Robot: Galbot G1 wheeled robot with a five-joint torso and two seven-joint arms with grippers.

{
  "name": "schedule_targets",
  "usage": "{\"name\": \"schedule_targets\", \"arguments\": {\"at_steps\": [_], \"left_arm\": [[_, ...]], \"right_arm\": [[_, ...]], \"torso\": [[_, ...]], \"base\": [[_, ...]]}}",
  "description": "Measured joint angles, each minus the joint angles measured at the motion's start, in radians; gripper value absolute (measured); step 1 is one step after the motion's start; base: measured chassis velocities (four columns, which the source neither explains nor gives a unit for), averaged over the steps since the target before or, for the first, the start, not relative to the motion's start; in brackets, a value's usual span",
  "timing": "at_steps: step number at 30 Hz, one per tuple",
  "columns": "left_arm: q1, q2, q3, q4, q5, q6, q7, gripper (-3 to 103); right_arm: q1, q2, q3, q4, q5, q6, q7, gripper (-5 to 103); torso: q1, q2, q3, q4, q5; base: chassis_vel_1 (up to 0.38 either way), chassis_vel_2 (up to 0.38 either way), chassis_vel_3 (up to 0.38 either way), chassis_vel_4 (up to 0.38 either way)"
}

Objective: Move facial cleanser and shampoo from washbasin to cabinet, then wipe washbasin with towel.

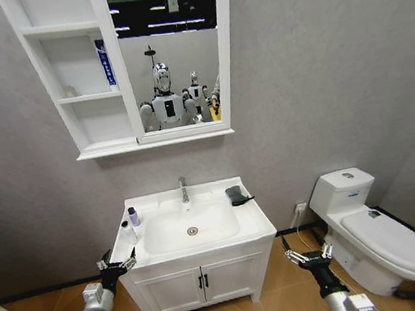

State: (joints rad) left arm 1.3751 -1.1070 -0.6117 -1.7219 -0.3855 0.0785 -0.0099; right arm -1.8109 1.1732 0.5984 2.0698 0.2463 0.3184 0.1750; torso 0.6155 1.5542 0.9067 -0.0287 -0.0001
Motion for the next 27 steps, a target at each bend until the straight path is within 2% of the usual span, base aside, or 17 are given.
{"name": "schedule_targets", "arguments": {"at_steps": [6, 9, 11, 14, 23, 25, 27], "left_arm": [[-0.132, -0.021, 0.057, 0.106, -0.004, -0.008, -0.013, 97], [-0.192, -0.039, 0.073, 0.154, -0.004, -0.015, -0.026, 97], [-0.224, -0.049, 0.085, 0.19, -0.007, -0.02, -0.033, 97], [-0.245, -0.054, 0.093, 0.226, -0.012, -0.029, -0.041, 97], [-0.326, -0.082, 0.096, 0.329, -0.013, -0.04, -0.065, 97], [-0.337, -0.086, 0.098, 0.344, -0.01, -0.04, -0.069, 100], [-0.354, -0.092, 0.101, 0.371, 0.006, -0.039, -0.086, 94]], "right_arm": [[-0.007, -0.015, 0.013, -0.007, 0.009, 0.001, 0.002, 101], [-0.009, -0.024, 0.015, -0.007, 0.013, -0.001, 0.006, 93], [-0.008, -0.037, 0.016, -0.008, 0.019, -0.006, 0.011, 99], [-0.008, -0.049, 0.018, -0.008, 0.026, -0.012, 0.015, 100], [-0.016, -0.052, 0.019, -0.013, 0.027, -0.013, 0.019, 100], [-0.016, -0.052, 0.019, -0.012, 0.027, -0.013, 0.021, 100], [-0.016, -0.053, 0.022, -0.012, 0.029, -0.013, 0.023, 100]], "torso": [[0.0, 0.0, 0.0, -0.0002, 0.0001], [0.0, 0.0, 0.0, -0.0004, 0.0003], [0.0, 0.0, 0.0, -0.0003, 0.0002], [0.0, 0.0, 0.0, 0.0001, 0.0002], [0.0, 0.0, 0.0, -0.0001, 0.0002], [0.0, 0.0, 0.0, -0.0001, 0.0002], [0.0, 0.0, 0.0, -0.0002, 0.0002]], "base": [[0.0, 0.0, 0.0, 0.0], [0.0, 0.0, 0.0, 0.0], [0.0, 0.0, 0.0, 0.0], [0.0, 0.0, 0.0, 0.0], [0.0, 0.0, 0.0, 0.0], [0.0, 0.0, 0.0, 0.0], [0.0, 0.0, 0.0, 0.0]]}}
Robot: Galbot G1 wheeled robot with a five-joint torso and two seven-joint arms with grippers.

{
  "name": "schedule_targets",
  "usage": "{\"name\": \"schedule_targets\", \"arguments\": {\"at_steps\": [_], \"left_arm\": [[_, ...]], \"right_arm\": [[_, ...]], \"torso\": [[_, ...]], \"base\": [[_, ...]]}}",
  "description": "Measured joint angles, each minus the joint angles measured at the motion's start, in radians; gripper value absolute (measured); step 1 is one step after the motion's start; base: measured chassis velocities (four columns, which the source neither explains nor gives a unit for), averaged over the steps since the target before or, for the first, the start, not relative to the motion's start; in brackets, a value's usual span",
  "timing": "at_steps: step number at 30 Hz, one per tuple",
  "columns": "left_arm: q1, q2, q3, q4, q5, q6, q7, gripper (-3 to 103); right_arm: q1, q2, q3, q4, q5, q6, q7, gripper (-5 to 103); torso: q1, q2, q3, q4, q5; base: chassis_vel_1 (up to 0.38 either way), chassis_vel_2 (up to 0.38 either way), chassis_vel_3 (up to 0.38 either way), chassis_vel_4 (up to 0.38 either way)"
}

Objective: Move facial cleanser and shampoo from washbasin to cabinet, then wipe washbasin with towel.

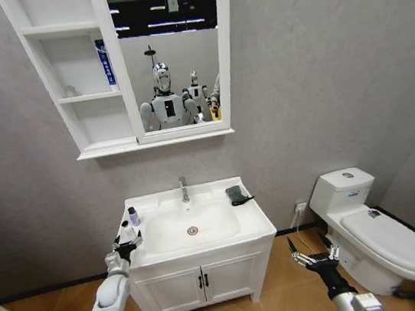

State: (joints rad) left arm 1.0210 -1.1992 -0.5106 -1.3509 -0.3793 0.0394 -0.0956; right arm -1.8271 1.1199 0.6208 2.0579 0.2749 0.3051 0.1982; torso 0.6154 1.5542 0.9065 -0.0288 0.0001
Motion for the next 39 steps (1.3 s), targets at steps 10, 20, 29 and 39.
{"name": "schedule_targets", "arguments": {"at_steps": [10, 20, 29, 39], "left_arm": [[-0.012, -0.001, 0.004, 0.03, 0.011, -0.026, 0.018, 57], [0.017, 0.024, 0.0, -0.033, 0.01, -0.028, 0.024, 30], [0.092, 0.131, -0.025, -0.264, -0.046, 0.047, -0.008, 30], [0.043, 0.472, -0.092, -0.574, -0.373, 0.262, -0.151, 30]], "right_arm": [[0.001, 0.009, 0.003, -0.001, 0.005, 0.001, 0.006, 100], [0.009, 0.005, 0.001, -0.006, 0.001, 0.0, 0.011, 100], [0.021, 0.011, -0.004, -0.004, 0.001, 0.0, 0.01, 100], [0.039, 0.044, -0.016, -0.008, 0.005, -0.002, 0.01, 100]], "torso": [[0.0, 0.0, 0.0, 0.0001, -0.0001], [0.0, 0.0, 0.0, 0.0, -0.0002], [0.0, 0.0, 0.0, 0.0002, -0.0003], [0.0, 0.0, 0.0, 0.0, 0.0]], "base": [[0.0, 0.0, 0.0, 0.0], [0.0, 0.0, 0.0, 0.0], [0.0, 0.0, 0.0, 0.0], [0.0, 0.0, 0.0, 0.0]]}}
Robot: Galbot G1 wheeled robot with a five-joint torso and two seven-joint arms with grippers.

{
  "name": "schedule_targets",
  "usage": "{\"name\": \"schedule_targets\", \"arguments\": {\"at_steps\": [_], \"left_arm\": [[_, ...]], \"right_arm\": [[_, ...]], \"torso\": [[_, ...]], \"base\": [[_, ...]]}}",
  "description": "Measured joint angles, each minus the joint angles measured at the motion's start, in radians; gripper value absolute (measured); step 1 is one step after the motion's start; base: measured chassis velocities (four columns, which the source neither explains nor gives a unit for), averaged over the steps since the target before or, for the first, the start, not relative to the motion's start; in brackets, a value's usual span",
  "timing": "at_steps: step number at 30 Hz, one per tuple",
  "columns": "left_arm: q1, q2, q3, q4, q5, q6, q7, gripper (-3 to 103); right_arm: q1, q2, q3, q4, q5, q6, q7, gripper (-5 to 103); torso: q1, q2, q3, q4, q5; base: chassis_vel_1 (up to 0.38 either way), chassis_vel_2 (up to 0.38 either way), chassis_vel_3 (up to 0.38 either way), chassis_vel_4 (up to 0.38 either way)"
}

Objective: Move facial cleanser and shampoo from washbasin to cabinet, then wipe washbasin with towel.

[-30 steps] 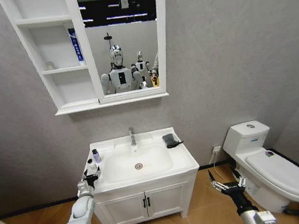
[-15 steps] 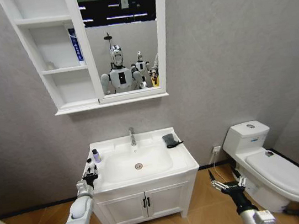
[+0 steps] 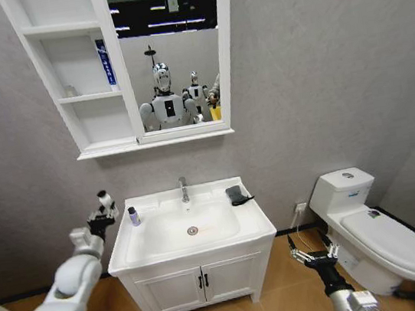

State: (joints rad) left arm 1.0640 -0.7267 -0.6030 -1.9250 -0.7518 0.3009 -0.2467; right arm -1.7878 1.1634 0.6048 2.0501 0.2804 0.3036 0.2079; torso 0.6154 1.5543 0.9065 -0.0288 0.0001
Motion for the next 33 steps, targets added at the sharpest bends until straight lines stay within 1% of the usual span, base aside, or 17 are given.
{"name": "schedule_targets", "arguments": {"at_steps": [2, 3, 5, 6, 7, 8, 9, 11, 12, 13, 14, 17, 20, 22, 26, 28, 33], "left_arm": [[-0.04, 0.104, -0.015, -0.033, -0.118, 0.07, -0.031, 30], [-0.04, 0.104, -0.015, -0.033, -0.118, 0.07, -0.031, 30], [-0.114, 0.191, -0.016, -0.035, -0.216, 0.156, -0.037, 30], [-0.114, 0.191, -0.016, -0.035, -0.216, 0.156, -0.037, 30], [-0.157, 0.225, -0.004, -0.026, -0.262, 0.198, -0.044, 30], [-0.231, 0.266, 0.03, -0.003, -0.322, 0.251, -0.049, 30], [-0.231, 0.266, 0.03, -0.003, -0.322, 0.251, -0.049, 30], [-0.385, 0.314, 0.126, 0.056, -0.4, 0.315, -0.048, 30], [-0.385, 0.314, 0.126, 0.056, -0.4, 0.315, -0.048, 30], [-0.487, 0.326, 0.196, 0.098, -0.427, 0.339, -0.047, 30], [-0.487, 0.326, 0.196, 0.098, -0.427, 0.339, -0.047, 30], [-0.762, 0.297, 0.414, 0.216, -0.467, 0.374, -0.066, 30], [-0.835, 0.274, 0.479, 0.252, -0.473, 0.38, -0.078, 30], [-0.977, 0.21, 0.596, 0.337, -0.476, 0.389, -0.102, 30], [-1.089, 0.147, 0.669, 0.413, -0.474, 0.389, -0.124, 30], [-1.16, 0.096, 0.717, 0.484, -0.428, 0.381, -0.139, 30], [-1.234, 0.031, 0.776, 0.606, -0.364, 0.37, -0.146, 30]], "right_arm": [[0.008, 0.006, 0.0, 0.002, 0.003, -0.001, 0.001, 100], [0.008, 0.006, 0.0, 0.002, 0.003, -0.001, 0.001, 100], [0.013, 0.007, 0.001, 0.0, 0.004, -0.001, 0.002, 100], [0.013, 0.007, 0.001, 0.0, 0.004, -0.001, 0.002, 100], [0.014, 0.006, 0.001, 0.0, 0.004, -0.001, 0.002, 100], [0.015, 0.006, 0.002, 0.0, 0.005, -0.001, 0.002, 100], [0.015, 0.006, 0.002, 0.0, 0.005, -0.001, 0.002, 100], [0.015, 0.005, 0.005, 0.005, 0.006, -0.001, 0.002, 100], [0.015, 0.005, 0.005, 0.005, 0.006, -0.001, 0.002, 100], [0.013, 0.005, 0.008, 0.008, 0.006, 0.0, 0.002, 100], [0.013, 0.005, 0.008, 0.008, 0.006, 0.0, 0.002, 100], [0.004, 0.008, 0.013, 0.007, 0.002, 0.011, 0.001, 100], [0.002, 0.008, 0.014, 0.007, 0.002, 0.013, 0.001, 100], [0.001, 0.007, 0.014, 0.008, 0.001, 0.014, 0.0, 100], [0.002, 0.007, 0.014, 0.011, 0.002, 0.014, 0.0, 100], [0.003, 0.01, 0.016, 0.009, 0.002, 0.015, -0.001, 100], [0.002, 0.013, 0.018, 0.006, 0.002, 0.018, -0.002, 100]], "torso": [[0.0, 0.0, 0.0, 0.0002, -0.0006], [0.0, 0.0, 0.0, 0.0002, -0.0006], [0.0, 0.0, 0.0, 0.0002, -0.0004], [0.0, 0.0, 0.0, 0.0002, -0.0004], [0.0, 0.0, 0.0, 0.0001, 0.0], [0.0, 0.0, 0.0, 0.0002, -0.0002], [0.0, 0.0, 0.0, 0.0002, -0.0002], [0.0, 0.0, 0.0, 0.0, -0.0002], [0.0, 0.0, 0.0, 0.0, -0.0002], [0.0, 0.0, 0.0, 0.0003, -0.0004], [0.0, 0.0, 0.0, 0.0003, -0.0004], [0.0, 0.0, 0.0, 0.0003, -0.0003], [0.0, 0.0, 0.0, 0.0001, -0.0003], [0.0, 0.0, 0.0, -0.0003, -0.0006], [0.0, 0.0, 0.0, -0.0002, 0.0002], [0.0, 0.0, 0.0, -0.0002, 0.0001], [0.0, 0.0, 0.0, 0.0002, 0.0]], "base": [[0.0, 0.0, 0.0, 0.0], [0.0, 0.0, 0.0, 0.0], [0.0, 0.0, 0.0, 0.0], [0.0, 0.0, 0.0, 0.0], [0.0, 0.0, 0.0, 0.0], [0.0, 0.0, 0.0, 0.0], [0.0, 0.0, 0.0, 0.0], [0.0, 0.0, 0.0, 0.0], [0.0, 0.0, 0.0, 0.0], [0.0, 0.0, 0.0, 0.0], [0.0, 0.0, 0.0, 0.0], [0.0, 0.0, 0.0, 0.0], [0.0, 0.0, 0.0, 0.0], [0.0, 0.0, 0.0, 0.0], [0.0, 0.0, 0.0, 0.0], [0.0, 0.0, 0.0, 0.0], [0.0, 0.0, 0.0, 0.0]]}}
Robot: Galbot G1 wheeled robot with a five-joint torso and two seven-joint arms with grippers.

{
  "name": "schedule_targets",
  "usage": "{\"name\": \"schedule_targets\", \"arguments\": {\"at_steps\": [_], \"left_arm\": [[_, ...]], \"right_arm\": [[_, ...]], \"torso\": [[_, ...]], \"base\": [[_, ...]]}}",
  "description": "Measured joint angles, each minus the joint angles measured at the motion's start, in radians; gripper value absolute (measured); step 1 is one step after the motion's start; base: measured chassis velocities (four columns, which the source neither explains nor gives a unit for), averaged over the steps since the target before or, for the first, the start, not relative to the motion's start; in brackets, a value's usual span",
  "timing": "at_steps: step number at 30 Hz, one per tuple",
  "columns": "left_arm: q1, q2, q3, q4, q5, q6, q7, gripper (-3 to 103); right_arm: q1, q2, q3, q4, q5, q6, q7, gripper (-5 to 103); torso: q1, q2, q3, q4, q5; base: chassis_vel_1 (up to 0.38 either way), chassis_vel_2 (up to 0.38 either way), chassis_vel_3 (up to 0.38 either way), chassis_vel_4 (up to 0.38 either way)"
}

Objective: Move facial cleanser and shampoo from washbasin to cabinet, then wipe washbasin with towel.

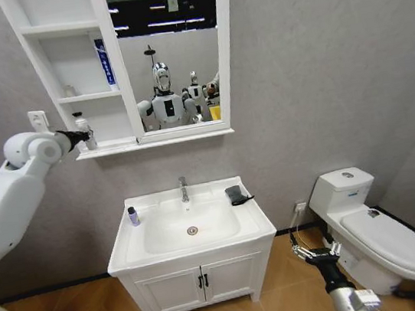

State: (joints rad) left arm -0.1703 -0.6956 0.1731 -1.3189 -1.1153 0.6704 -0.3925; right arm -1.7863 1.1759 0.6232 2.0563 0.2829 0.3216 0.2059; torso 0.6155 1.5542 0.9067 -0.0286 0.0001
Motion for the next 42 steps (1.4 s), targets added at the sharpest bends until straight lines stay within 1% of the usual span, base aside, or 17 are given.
{"name": "schedule_targets", "arguments": {"at_steps": [2, 4, 5, 6, 9, 10, 11, 13, 17, 31, 32, 34, 36, 37, 39, 40, 42], "left_arm": [[-0.017, -0.022, 0.014, 0.04, 0.012, -0.002, -0.002, 30], [-0.048, -0.064, 0.036, 0.106, 0.033, -0.008, -0.003, 30], [-0.072, -0.103, 0.053, 0.157, 0.057, -0.018, -0.003, 30], [-0.072, -0.103, 0.053, 0.157, 0.057, -0.018, -0.003, 30], [-0.115, -0.19, 0.068, 0.256, 0.1, -0.039, 0.001, 30], [-0.115, -0.19, 0.068, 0.256, 0.1, -0.039, 0.001, 30], [-0.129, -0.225, 0.07, 0.299, 0.126, -0.055, 0.0, 30], [-0.137, -0.266, 0.069, 0.355, 0.179, -0.082, -0.004, 30], [-0.137, -0.286, 0.06, 0.407, 0.23, -0.11, 0.003, 30], [-0.142, -0.311, 0.026, 0.508, 0.255, -0.138, 0.036, 30], [-0.138, -0.312, 0.024, 0.51, 0.257, -0.143, 0.039, 27], [-0.134, -0.314, 0.022, 0.51, 0.259, -0.145, 0.04, 30], [-0.123, -0.315, 0.021, 0.511, 0.264, -0.146, 0.044, 40], [-0.123, -0.315, 0.021, 0.511, 0.264, -0.146, 0.044, 40], [-0.115, -0.314, 0.017, 0.509, 0.271, -0.146, 0.05, 51], [-0.115, -0.314, 0.017, 0.509, 0.271, -0.146, 0.05, 51], [-0.102, -0.302, 0.008, 0.485, 0.271, -0.138, 0.052, 62]], "right_arm": [[0.001, 0.0, 0.001, -0.001, 0.0, 0.0, 0.0, 100], [0.001, -0.002, 0.002, -0.001, 0.001, 0.0, 0.0, 100], [0.002, -0.005, 0.002, -0.001, 0.001, 0.0, 0.0, 100], [0.002, -0.005, 0.002, -0.001, 0.001, 0.0, 0.0, 100], [0.002, -0.007, 0.002, -0.003, 0.001, 0.0, 0.0, 100], [0.002, -0.007, 0.002, -0.003, 0.001, 0.0, 0.0, 100], [0.003, -0.006, 0.002, -0.004, 0.0, 0.0, -0.001, 100], [0.001, -0.005, 0.002, -0.005, -0.001, 0.0, -0.002, 100], [0.0, -0.005, 0.007, -0.008, 0.001, 0.003, -0.002, 100], [-0.004, -0.01, 0.012, -0.009, 0.002, 0.005, -0.002, 100], [-0.006, -0.011, 0.014, -0.008, 0.002, 0.005, -0.002, 100], [-0.007, -0.012, 0.016, -0.007, 0.003, 0.005, -0.002, 100], [-0.008, -0.014, 0.019, -0.005, 0.006, 0.006, -0.002, 100], [-0.008, -0.014, 0.019, -0.005, 0.006, 0.006, -0.002, 100], [-0.009, -0.013, 0.02, -0.003, 0.006, 0.007, -0.002, 100], [-0.009, -0.013, 0.02, -0.003, 0.006, 0.007, -0.002, 100], [-0.009, -0.012, 0.02, -0.004, 0.006, 0.008, -0.002, 100]], "torso": [[0.0, 0.0, 0.0, 0.0002, -0.0002], [0.0, 0.0, 0.0, 0.0001, -0.0003], [0.0, 0.0, 0.0, 0.0002, -0.0001], [0.0, 0.0, 0.0, 0.0002, -0.0001], [0.0, 0.0, 0.0, -0.0003, 0.0], [0.0, 0.0, 0.0, -0.0003, 0.0], [0.0, 0.0, 0.0, -0.0009, 0.0003], [0.0, 0.0, 0.0, -0.0009, 0.0003], [0.0, 0.0, 0.0, -0.0001, -0.0001], [0.0, 0.0, 0.0, -0.0002, -0.0001], [0.0, 0.0, 0.0, -0.0003, -0.0001], [0.0, 0.0, 0.0, -0.0002, 0.0], [0.0, 0.0, 0.0, -0.0002, 0.0], [0.0, 0.0, 0.0, -0.0002, 0.0], [0.0, 0.0, 0.0, -0.0002, -0.0002], [0.0, 0.0, 0.0, -0.0002, -0.0002], [0.0, 0.0, 0.0, -0.0004, 0.0]], "base": [[0.0, 0.0, 0.0, 0.0], [0.0, 0.0, 0.0, 0.0], [0.0, 0.0, 0.0, 0.0], [0.0, 0.0, 0.0, 0.0], [0.0, 0.0, 0.0, 0.0], [0.0, 0.0, 0.0, 0.0], [0.0, 0.0, 0.0, 0.0], [0.0, 0.0, 0.0, 0.0], [0.0, 0.0, 0.0, 0.0], [0.0, 0.0, 0.0, 0.0], [0.0, 0.0, 0.0, 0.0], [0.0, 0.0, 0.0, 0.0], [0.0, 0.0, 0.0, 0.0], [0.0, 0.0, 0.0, 0.0], [0.0, 0.0, 0.0, 0.0], [0.0, 0.0, 0.0, 0.0], [0.0, 0.0, 0.0, 0.0]]}}
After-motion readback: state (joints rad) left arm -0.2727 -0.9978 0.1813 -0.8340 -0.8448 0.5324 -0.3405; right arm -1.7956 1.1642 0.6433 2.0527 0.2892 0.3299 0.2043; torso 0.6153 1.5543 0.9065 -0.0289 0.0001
